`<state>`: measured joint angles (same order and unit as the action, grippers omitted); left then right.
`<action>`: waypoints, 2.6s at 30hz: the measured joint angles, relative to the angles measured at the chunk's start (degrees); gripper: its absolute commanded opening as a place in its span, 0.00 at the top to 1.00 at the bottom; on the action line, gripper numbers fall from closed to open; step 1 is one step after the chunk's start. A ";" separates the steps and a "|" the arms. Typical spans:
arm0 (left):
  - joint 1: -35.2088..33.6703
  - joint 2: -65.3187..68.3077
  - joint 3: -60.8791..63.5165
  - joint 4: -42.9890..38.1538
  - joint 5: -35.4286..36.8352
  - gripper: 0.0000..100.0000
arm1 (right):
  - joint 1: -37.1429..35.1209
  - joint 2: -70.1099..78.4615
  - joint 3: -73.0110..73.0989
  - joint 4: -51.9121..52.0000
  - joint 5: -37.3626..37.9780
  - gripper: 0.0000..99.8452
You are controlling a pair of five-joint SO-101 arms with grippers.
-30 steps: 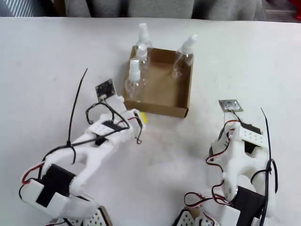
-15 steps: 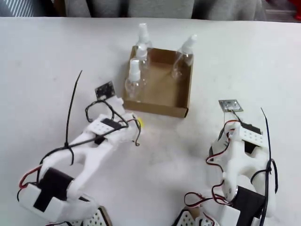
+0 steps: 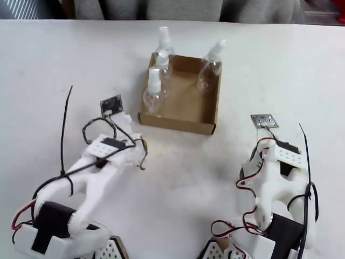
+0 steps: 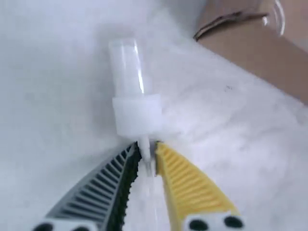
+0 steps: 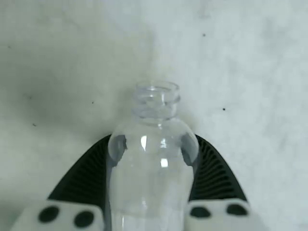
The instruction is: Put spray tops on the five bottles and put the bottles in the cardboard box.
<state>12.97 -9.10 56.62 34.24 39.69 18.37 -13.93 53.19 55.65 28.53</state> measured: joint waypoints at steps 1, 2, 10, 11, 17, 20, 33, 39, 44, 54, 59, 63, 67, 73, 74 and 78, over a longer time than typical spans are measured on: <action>-0.44 -0.26 0.00 1.32 -0.62 0.76 | 0.00 0.00 0.00 0.00 0.00 0.98; -0.53 -0.44 -0.18 2.81 -0.97 0.73 | 0.00 0.00 0.00 0.00 0.00 0.98; -0.53 -0.44 -4.57 16.88 -4.66 0.65 | 0.00 0.00 0.00 0.00 0.00 0.98; -0.53 -0.35 -4.92 18.20 -4.84 0.65 | 0.00 0.00 0.00 0.00 0.00 0.98; -3.78 -0.35 -7.21 20.92 -5.10 0.68 | 0.00 0.00 0.00 0.00 0.00 0.98; -6.07 -0.35 -9.41 20.92 -5.10 0.80 | 0.00 0.00 0.00 0.00 0.00 0.98; -6.86 -0.18 -11.69 16.70 -5.10 0.80 | 0.00 0.00 0.00 0.00 0.00 0.98; -6.86 -0.18 -11.69 16.70 -5.10 0.81 | 0.00 0.00 0.00 0.00 0.00 0.98; -6.86 -0.18 -11.69 14.42 -5.10 0.81 | 0.00 0.00 0.00 0.00 0.00 0.98; -6.86 -0.18 -11.69 13.27 -1.58 0.81 | 0.00 0.00 0.00 0.00 0.00 0.98; -6.86 -0.18 -11.69 12.31 0.97 0.81 | 0.00 0.00 0.00 0.00 0.00 0.98; -6.86 2.37 -13.71 11.87 2.73 0.81 | 0.00 0.00 0.00 0.00 0.00 0.98; -6.95 5.71 -16.97 12.84 2.73 0.81 | 0.00 0.00 0.00 0.00 0.00 0.98; -6.95 5.98 -18.73 15.56 3.16 0.81 | 0.00 0.00 0.00 0.00 0.18 0.98; -6.95 5.98 -18.81 15.56 3.16 0.81 | 0.00 0.00 0.00 0.00 0.18 0.98; -6.95 2.90 -18.64 15.56 3.60 0.81 | -0.18 0.00 0.00 0.00 0.18 0.98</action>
<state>6.02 -6.20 37.98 49.80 43.30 18.20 -13.93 53.19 55.65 28.70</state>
